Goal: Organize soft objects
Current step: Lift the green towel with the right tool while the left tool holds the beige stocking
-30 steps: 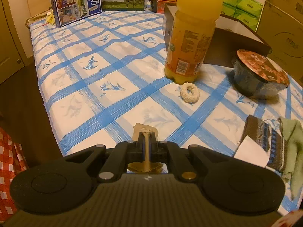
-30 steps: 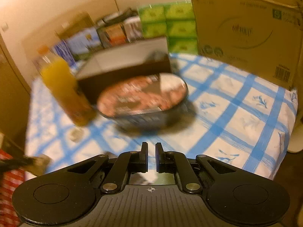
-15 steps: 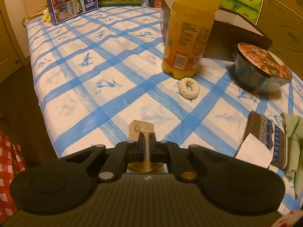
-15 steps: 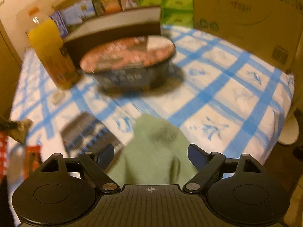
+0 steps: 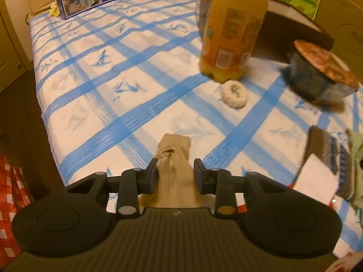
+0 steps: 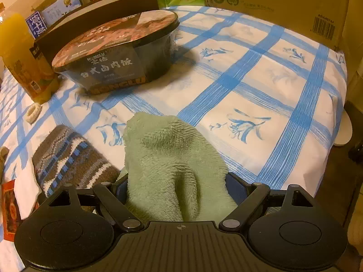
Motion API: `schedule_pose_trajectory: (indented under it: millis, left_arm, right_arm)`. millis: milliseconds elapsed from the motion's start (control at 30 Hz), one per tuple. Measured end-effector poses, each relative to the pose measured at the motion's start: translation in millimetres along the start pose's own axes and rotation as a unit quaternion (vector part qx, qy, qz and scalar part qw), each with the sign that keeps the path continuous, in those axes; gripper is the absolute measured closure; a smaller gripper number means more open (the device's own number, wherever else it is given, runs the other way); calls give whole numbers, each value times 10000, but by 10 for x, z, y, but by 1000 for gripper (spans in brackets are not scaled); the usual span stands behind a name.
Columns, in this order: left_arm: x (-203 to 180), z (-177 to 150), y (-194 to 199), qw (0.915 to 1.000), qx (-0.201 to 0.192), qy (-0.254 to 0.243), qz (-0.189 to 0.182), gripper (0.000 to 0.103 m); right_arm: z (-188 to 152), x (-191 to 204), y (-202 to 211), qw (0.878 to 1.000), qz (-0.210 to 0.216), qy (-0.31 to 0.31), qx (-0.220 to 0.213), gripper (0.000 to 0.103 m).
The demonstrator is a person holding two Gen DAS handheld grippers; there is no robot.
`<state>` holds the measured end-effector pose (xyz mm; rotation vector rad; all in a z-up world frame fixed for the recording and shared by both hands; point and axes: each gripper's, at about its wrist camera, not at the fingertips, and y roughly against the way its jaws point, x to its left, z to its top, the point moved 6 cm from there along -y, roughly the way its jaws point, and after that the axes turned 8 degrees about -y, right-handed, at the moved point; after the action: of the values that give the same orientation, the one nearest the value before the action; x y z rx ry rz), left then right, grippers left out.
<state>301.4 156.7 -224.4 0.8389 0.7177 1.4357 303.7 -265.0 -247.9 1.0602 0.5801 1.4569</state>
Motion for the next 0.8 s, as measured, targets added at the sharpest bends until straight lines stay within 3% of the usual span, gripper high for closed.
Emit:
schedule_pose_trajectory:
  millis: [333,433,633,700,800]
  left_arm:
    - [-6,-19,-175,9999,100,-19,95,71]
    - [-24,-7,-188,9998,96,-108,120,73]
    - [-39,-5,-172,9997,42,-195,115,90]
    - [-28,-10,-148,9999,-6,-133,12,96]
    - [-23,-26,-99,9998,-46,-167,-8,97]
  right_arm:
    - [-14,27,7,10000,-5,61,-15,19]
    - [-13,32,14,9999,-17,107,-24,26]
    - [-8,65,63,9995,120,276,-43,56]
    - [-6,79,89,9993,159,333,-66,77]
    - [-9,85,133,9990,183,393,-123,86]
